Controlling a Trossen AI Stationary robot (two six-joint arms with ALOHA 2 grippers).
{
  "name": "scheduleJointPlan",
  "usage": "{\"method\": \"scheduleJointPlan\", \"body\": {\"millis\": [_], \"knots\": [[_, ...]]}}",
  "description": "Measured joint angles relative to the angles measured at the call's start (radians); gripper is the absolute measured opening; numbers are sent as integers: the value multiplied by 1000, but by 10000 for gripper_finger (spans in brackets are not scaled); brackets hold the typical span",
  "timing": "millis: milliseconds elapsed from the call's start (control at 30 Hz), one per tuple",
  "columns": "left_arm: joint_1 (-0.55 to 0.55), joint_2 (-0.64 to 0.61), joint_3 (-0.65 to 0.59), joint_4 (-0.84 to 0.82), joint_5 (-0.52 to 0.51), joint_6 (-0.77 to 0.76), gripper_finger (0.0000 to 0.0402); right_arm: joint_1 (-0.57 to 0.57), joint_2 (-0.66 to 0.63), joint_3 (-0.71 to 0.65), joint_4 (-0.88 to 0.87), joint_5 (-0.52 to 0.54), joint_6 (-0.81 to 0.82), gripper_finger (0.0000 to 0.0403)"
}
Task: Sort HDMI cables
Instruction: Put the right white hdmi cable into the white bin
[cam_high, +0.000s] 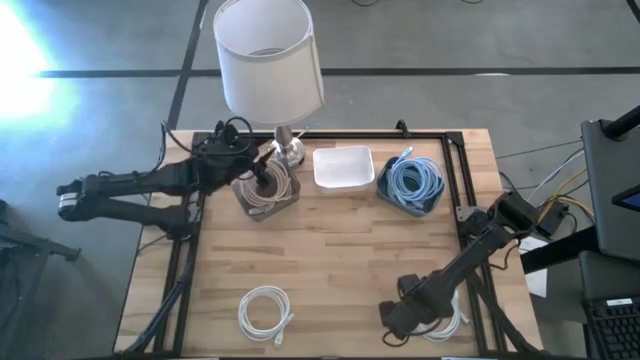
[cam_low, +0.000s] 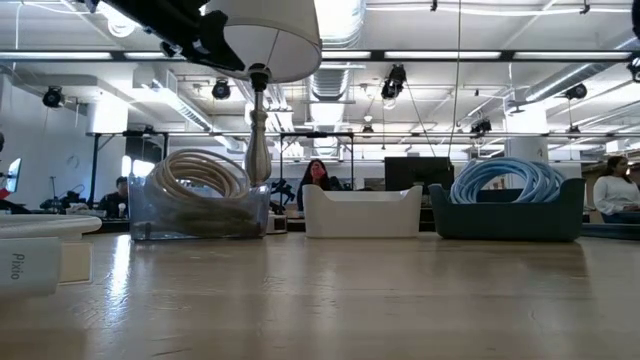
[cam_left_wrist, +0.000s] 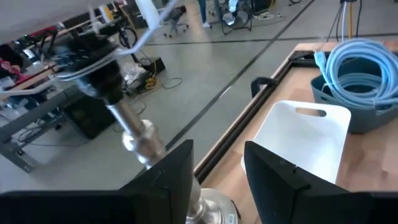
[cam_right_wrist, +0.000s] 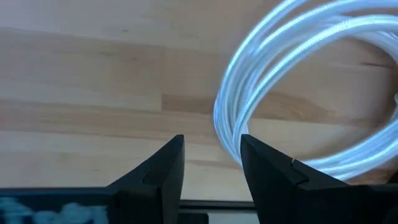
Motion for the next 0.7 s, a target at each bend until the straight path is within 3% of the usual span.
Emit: {"method": "scheduleJointPlan", "body": {"millis": [167, 500, 700], "knots": [[0, 44, 0, 10, 5, 13, 147, 0, -3, -53, 35, -2, 0, 150], [0, 76, 7, 10, 5, 47, 147, -1, -55, -259, 324, -10, 6, 150], [0, 76, 8, 10, 5, 46, 147, -11, -61, -323, 362, 0, -177, 150]]}}
